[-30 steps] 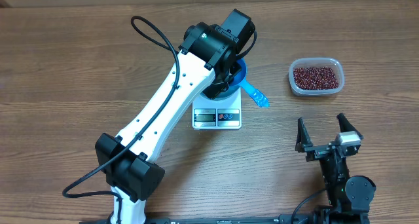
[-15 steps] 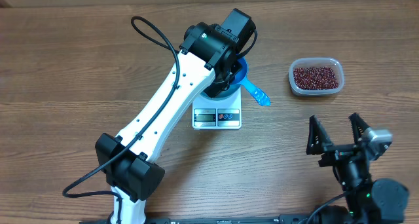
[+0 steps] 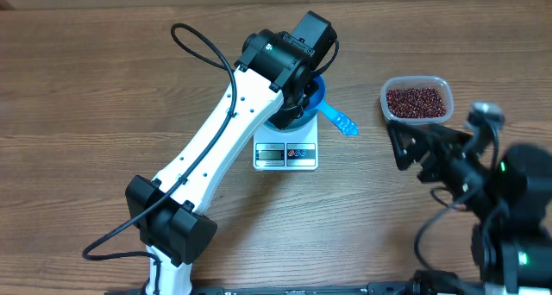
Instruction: Scoop item into bowl and weigh 150g on scale
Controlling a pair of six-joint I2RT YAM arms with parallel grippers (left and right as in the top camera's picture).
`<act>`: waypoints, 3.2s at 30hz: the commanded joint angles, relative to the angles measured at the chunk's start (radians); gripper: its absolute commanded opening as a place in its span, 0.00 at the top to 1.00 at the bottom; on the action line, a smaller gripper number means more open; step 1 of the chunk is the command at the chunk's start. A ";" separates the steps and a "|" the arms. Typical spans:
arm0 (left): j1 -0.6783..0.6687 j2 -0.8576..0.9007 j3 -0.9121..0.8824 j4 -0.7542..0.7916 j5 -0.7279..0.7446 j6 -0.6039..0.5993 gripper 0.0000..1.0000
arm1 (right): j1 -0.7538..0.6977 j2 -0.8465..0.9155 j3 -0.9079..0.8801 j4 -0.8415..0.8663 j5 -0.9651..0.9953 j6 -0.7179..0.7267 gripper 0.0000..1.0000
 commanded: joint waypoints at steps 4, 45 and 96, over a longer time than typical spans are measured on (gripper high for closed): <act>-0.003 -0.025 0.023 0.000 0.006 -0.074 0.96 | -0.003 0.184 0.026 0.080 -0.330 0.159 0.00; -0.039 -0.024 0.023 0.064 0.184 -0.259 0.96 | -0.002 0.388 0.025 0.229 -0.536 0.266 0.16; -0.093 -0.024 0.023 0.064 0.180 -0.296 0.96 | -0.002 0.388 0.025 0.228 -0.528 0.266 0.87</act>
